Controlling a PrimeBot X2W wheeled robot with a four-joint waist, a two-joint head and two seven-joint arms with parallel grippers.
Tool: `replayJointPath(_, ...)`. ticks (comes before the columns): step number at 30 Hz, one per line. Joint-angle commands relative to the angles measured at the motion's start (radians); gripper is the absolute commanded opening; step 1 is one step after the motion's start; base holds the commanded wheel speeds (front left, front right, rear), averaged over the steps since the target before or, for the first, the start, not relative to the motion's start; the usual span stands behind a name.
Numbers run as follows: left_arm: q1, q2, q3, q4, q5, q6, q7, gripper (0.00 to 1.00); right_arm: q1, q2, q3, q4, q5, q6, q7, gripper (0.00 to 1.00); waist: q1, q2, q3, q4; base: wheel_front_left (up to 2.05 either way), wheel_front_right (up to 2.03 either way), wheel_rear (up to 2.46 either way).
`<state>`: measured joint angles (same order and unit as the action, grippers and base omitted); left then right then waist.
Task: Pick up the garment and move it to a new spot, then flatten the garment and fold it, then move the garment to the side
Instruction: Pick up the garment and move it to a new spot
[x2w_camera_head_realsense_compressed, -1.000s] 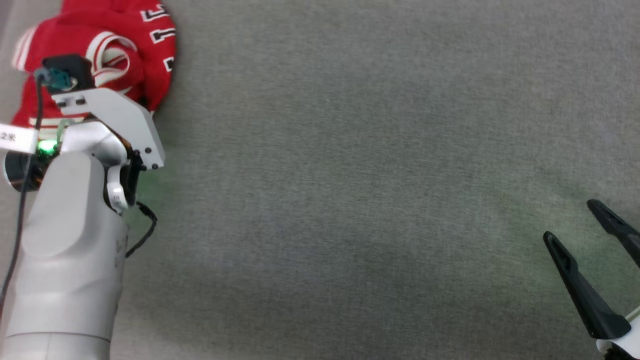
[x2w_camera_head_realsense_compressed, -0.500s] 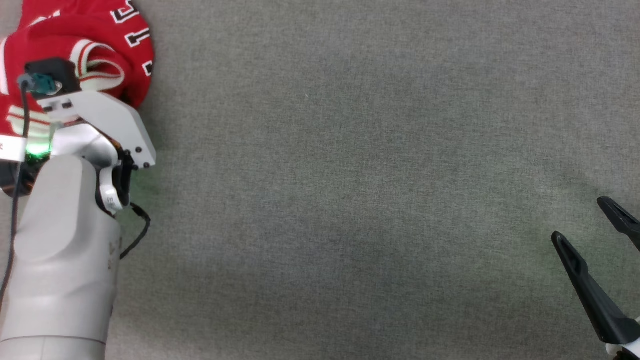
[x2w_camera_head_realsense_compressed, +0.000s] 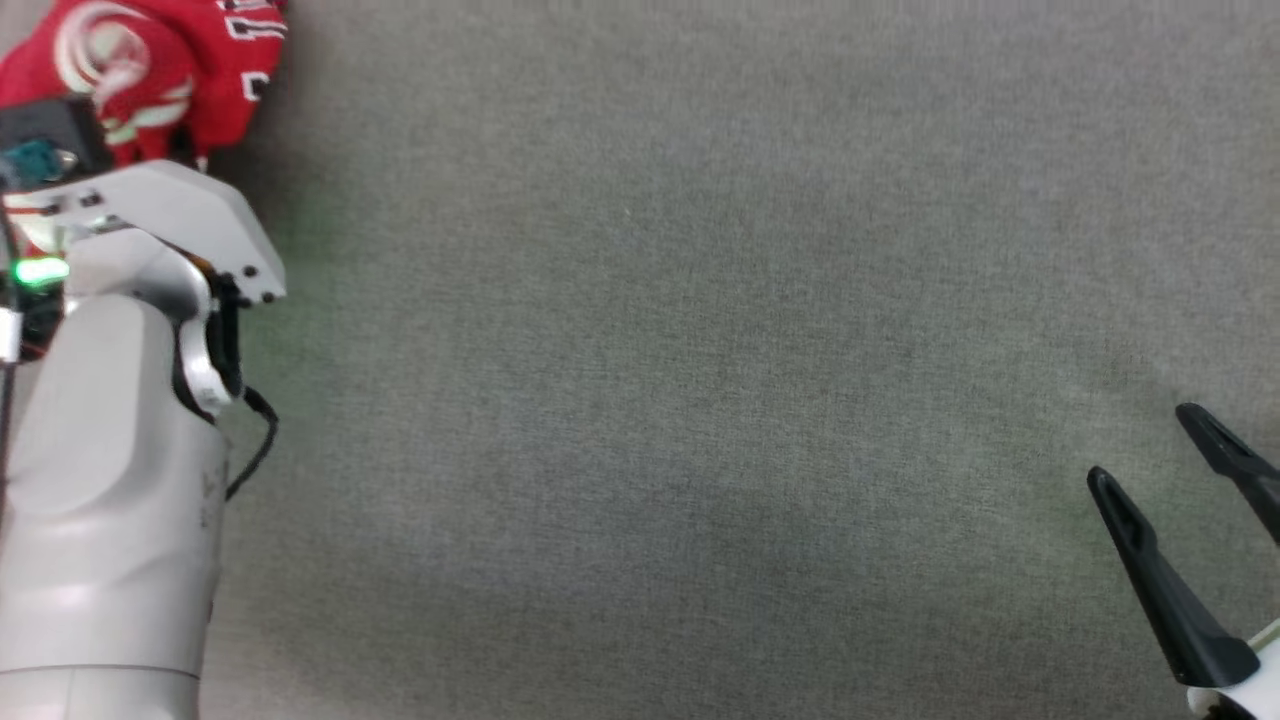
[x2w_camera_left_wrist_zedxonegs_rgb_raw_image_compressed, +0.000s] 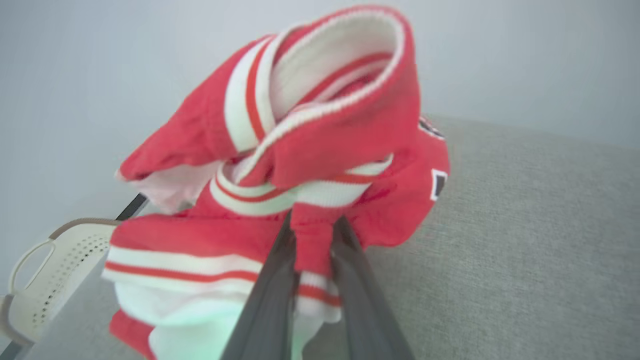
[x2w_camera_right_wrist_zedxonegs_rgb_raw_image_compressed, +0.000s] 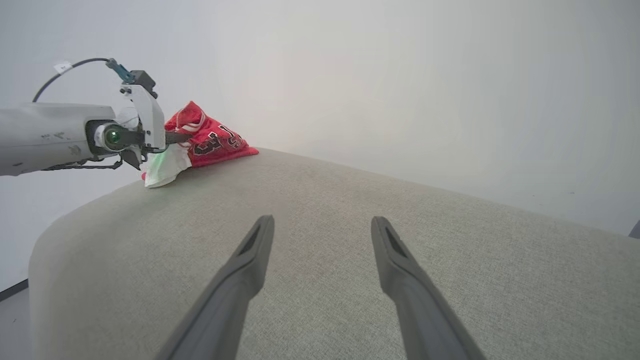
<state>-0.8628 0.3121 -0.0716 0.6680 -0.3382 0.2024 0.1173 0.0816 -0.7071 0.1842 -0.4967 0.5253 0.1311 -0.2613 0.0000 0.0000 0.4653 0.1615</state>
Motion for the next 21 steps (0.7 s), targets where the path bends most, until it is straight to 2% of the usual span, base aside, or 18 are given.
replayJointPath(1, -0.007, 0.008, 0.005, -0.004, -0.002, -0.011, -0.034, 0.00, -0.007, 0.023, 0.009, 0.018, -0.009, -0.001, -0.005, 1.00, 0.0000, 0.0000, -0.059, 0.015, 0.00, 0.00, 0.00)
replayJointPath(4, -0.016, 0.012, 0.011, -0.014, -0.012, -0.023, -0.064, 0.00, -0.011, 0.042, 0.020, 0.035, -0.012, -0.001, -0.005, 1.00, 0.0000, 0.0000, -0.089, 0.021, 0.00, 0.00, 0.00)
replayJointPath(12, -0.042, 0.027, -0.023, -0.068, -0.011, -0.094, -0.106, 0.00, -0.025, 0.131, 0.050, 0.122, -0.021, -0.001, -0.005, 1.00, 0.0000, 0.0000, -0.191, 0.016, 0.00, 0.00, 0.00)
replayJointPath(21, -0.120, -0.030, -0.126, -0.218, 0.017, -0.152, -0.093, 0.00, -0.011, 0.222, -0.006, 0.197, -0.021, -0.001, -0.005, 1.00, 0.0000, 0.0000, -0.253, -0.024, 0.00, 0.00, 0.00)
